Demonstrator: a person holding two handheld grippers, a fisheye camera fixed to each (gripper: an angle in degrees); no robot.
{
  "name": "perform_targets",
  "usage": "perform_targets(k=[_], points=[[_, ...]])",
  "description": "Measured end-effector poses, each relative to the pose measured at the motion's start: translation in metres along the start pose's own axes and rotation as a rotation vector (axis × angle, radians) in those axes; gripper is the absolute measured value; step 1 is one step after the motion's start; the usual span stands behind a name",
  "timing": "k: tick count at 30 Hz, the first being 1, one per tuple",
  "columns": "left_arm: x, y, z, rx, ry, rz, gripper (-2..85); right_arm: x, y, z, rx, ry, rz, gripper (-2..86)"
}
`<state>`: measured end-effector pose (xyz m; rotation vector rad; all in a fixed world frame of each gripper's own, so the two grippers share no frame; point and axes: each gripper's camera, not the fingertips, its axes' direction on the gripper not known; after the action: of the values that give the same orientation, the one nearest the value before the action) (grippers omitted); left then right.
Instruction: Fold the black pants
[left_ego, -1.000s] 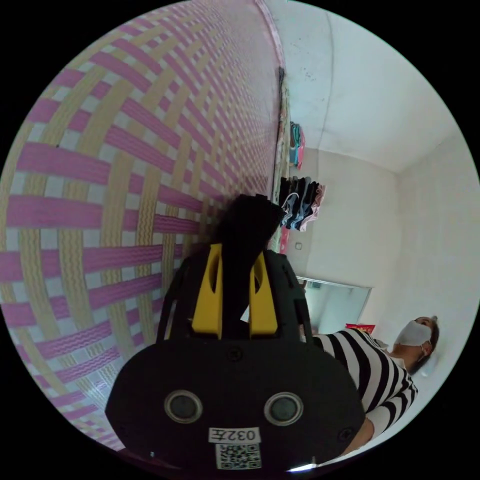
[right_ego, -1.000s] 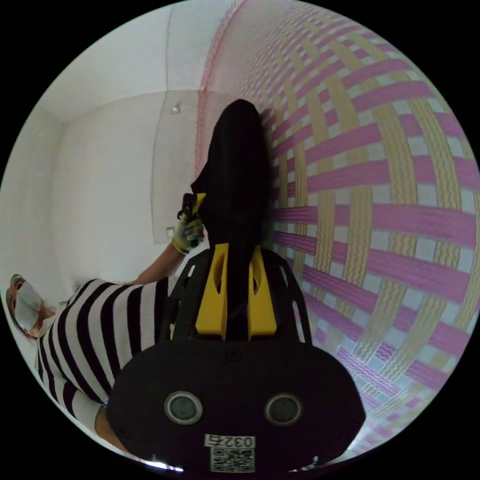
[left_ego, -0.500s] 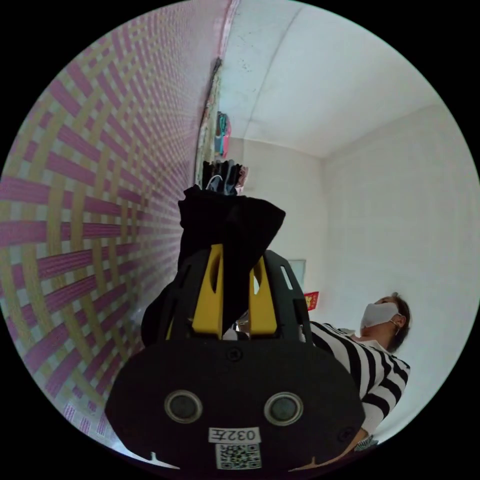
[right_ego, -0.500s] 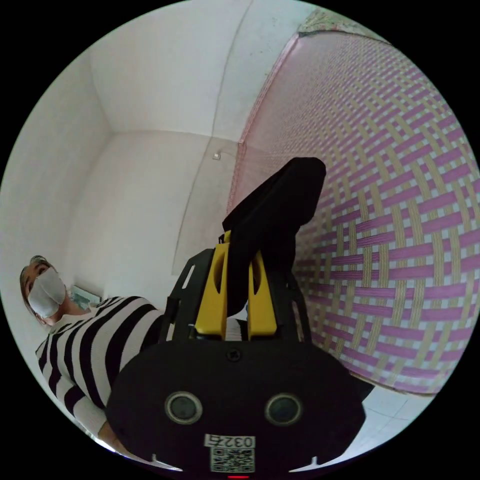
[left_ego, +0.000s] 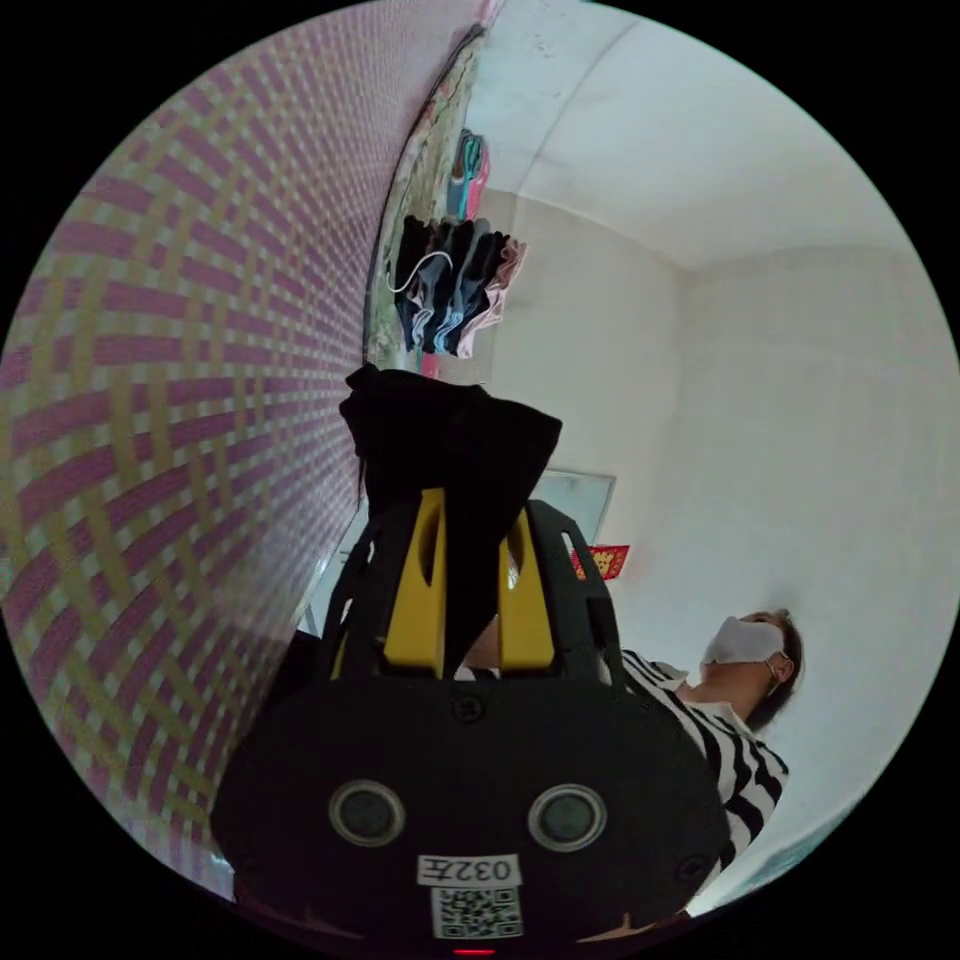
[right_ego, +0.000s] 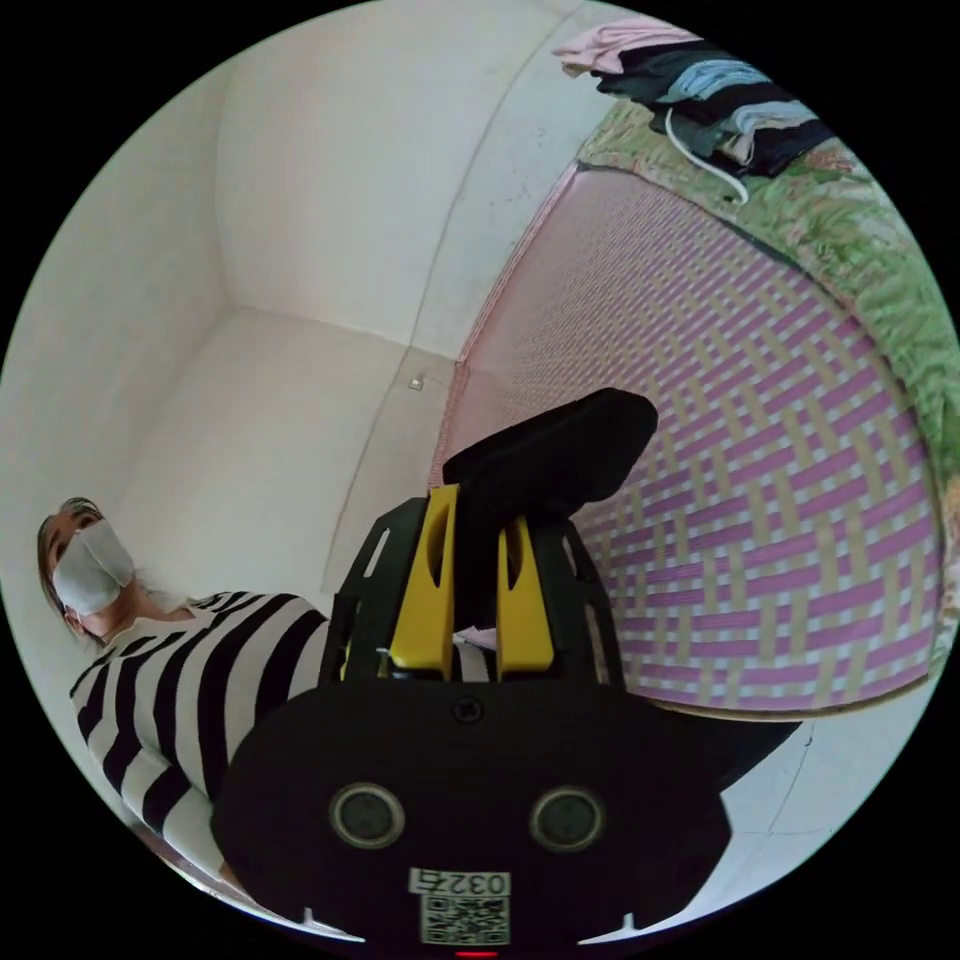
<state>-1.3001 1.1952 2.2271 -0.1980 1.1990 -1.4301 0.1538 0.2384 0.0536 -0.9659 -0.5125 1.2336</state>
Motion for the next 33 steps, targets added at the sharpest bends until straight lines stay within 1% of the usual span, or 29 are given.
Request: perform_targets(k=[5, 10, 12, 14, 15, 17, 20, 22, 24, 25, 26, 27, 28, 29, 30, 31, 33], points=[[-0.035, -0.075, 0.109, -0.026, -0.063, -0.013, 4.2, 0.038, -0.020, -0.085, 0.004, -0.001, -0.034, 6.2], [-0.047, -0.162, 0.217, -0.064, -0.057, 0.004, 4.2, 0.053, -0.066, -0.168, 0.008, 0.011, -0.085, 6.1], [-0.033, -0.200, 0.255, -0.100, -0.075, 0.054, 4.2, 0.046, -0.092, -0.199, 0.020, 0.007, -0.144, 6.1], [0.000, -0.251, 0.304, -0.138, -0.110, 0.159, 4.2, 0.025, -0.133, -0.237, 0.049, 0.010, -0.238, 6.2], [0.010, -0.263, 0.316, -0.146, -0.121, 0.186, 4.1, 0.018, -0.143, -0.246, 0.059, 0.011, -0.266, 6.2], [0.045, -0.306, 0.359, -0.161, -0.146, 0.284, 4.1, -0.012, -0.180, -0.280, 0.119, 0.019, -0.363, 6.2], [0.066, -0.350, 0.402, -0.146, -0.143, 0.320, 4.2, -0.038, -0.216, -0.313, 0.193, 0.021, -0.412, 6.3], [0.063, -0.377, 0.419, -0.135, -0.163, 0.332, 4.2, -0.036, -0.232, -0.327, 0.226, -0.001, -0.409, 6.3], [0.049, -0.404, 0.428, -0.105, -0.213, 0.361, 4.1, -0.021, -0.244, -0.333, 0.240, 0.003, -0.387, 6.3], [0.029, -0.423, 0.431, -0.088, -0.275, 0.344, 4.1, -0.001, -0.249, -0.332, 0.237, 0.035, -0.340, 6.4], [-0.004, -0.444, 0.433, -0.087, -0.334, 0.266, 4.1, 0.028, -0.253, -0.327, 0.222, 0.086, -0.261, 6.5], [-0.026, -0.454, 0.434, -0.095, -0.353, 0.199, 4.1, 0.047, -0.255, -0.322, 0.206, 0.101, -0.204, 6.6], [-0.071, -0.471, 0.432, -0.103, -0.394, 0.061, 4.0, 0.089, -0.258, -0.310, 0.159, 0.116, -0.080, 6.7], [-0.108, -0.479, 0.428, -0.090, -0.406, -0.016, 3.9, 0.130, -0.258, -0.298, 0.112, 0.125, 0.034, 6.6], [-0.121, -0.481, 0.427, -0.083, -0.379, -0.018, 4.2, 0.145, -0.255, -0.294, 0.108, 0.133, 0.064, 6.6], [-0.139, -0.482, 0.427, -0.085, -0.331, -0.001, 4.7, 0.164, -0.247, -0.289, 0.116, 0.124, 0.089, 6.6], [-0.151, -0.482, 0.430, -0.107, -0.309, 0.045, 4.7, 0.174, -0.238, -0.285, 0.133, 0.077, 0.066, 6.5]])
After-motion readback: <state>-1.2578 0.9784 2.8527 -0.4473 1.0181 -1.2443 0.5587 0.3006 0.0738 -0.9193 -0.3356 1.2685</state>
